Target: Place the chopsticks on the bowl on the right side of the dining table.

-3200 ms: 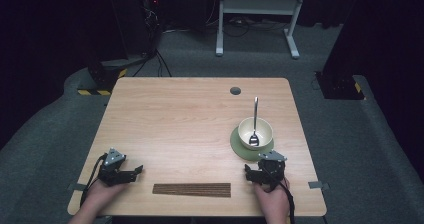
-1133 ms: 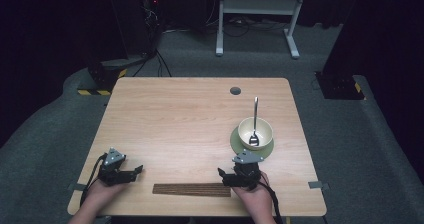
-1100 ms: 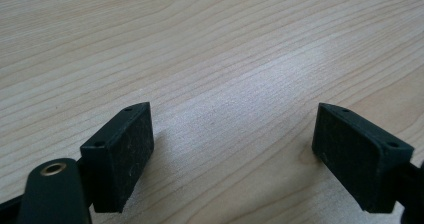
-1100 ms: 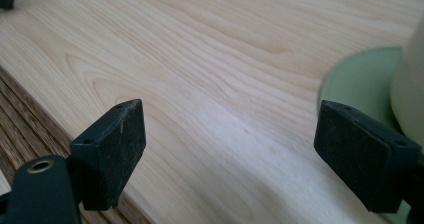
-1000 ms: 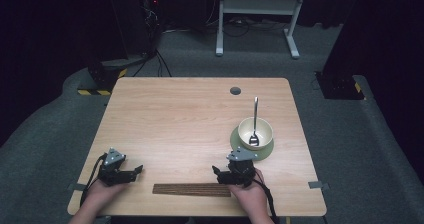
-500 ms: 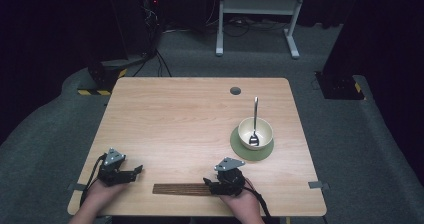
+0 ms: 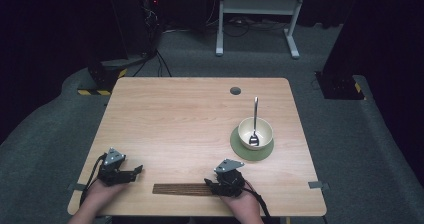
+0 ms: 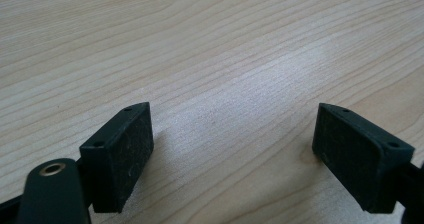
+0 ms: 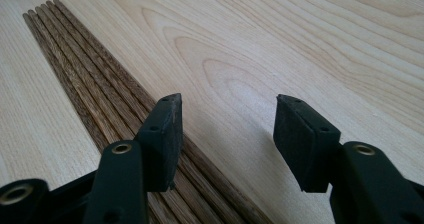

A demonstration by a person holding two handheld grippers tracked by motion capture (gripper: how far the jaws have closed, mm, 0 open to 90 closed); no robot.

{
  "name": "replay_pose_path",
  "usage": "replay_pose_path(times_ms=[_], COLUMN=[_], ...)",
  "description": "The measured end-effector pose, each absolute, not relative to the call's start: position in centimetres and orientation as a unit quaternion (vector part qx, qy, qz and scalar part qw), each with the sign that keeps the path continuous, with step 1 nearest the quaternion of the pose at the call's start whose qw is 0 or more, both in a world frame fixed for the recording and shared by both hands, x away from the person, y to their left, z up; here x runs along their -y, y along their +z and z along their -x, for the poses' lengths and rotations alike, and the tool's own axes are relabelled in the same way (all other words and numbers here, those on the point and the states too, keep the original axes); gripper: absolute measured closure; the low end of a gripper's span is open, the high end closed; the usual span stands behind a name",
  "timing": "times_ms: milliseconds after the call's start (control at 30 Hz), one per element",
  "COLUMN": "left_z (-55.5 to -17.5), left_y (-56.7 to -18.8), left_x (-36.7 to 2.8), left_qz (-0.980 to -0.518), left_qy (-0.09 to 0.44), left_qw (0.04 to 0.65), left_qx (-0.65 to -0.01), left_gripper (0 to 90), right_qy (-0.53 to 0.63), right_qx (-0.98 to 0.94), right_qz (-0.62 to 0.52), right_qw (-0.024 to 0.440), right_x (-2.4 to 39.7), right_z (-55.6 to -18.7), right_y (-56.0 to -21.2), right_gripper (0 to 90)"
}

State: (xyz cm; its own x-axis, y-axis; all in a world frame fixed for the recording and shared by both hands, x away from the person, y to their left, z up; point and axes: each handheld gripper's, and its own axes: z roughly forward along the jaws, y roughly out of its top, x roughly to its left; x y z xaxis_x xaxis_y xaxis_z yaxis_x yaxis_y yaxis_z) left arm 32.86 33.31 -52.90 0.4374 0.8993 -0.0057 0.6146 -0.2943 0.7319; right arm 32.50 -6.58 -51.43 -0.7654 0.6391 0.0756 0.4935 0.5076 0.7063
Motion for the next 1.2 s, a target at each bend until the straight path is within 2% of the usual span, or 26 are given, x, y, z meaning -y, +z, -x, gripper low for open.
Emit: replay_pose_path(times_ms=[700, 1200], left_z=[-32.9, -32.9], left_y=[-52.9, -52.9], left_x=[-33.3, -33.3], left_qz=[-0.777, -0.777], left_qy=[0.209, 0.208], left_qw=[0.34, 0.341], left_qx=[-0.487, -0.487], left_gripper=[16.5, 16.5], right_qy=[0.363, 0.355], right_qx=[-0.868, -0.863], right_qz=[-0.324, -0.342], right_qw=[0.097, 0.11], right_x=[6.7, 8.3], right_z=[-32.3, -33.8], right_y=[-51.6, -51.6], right_gripper=[50.0, 62.4])
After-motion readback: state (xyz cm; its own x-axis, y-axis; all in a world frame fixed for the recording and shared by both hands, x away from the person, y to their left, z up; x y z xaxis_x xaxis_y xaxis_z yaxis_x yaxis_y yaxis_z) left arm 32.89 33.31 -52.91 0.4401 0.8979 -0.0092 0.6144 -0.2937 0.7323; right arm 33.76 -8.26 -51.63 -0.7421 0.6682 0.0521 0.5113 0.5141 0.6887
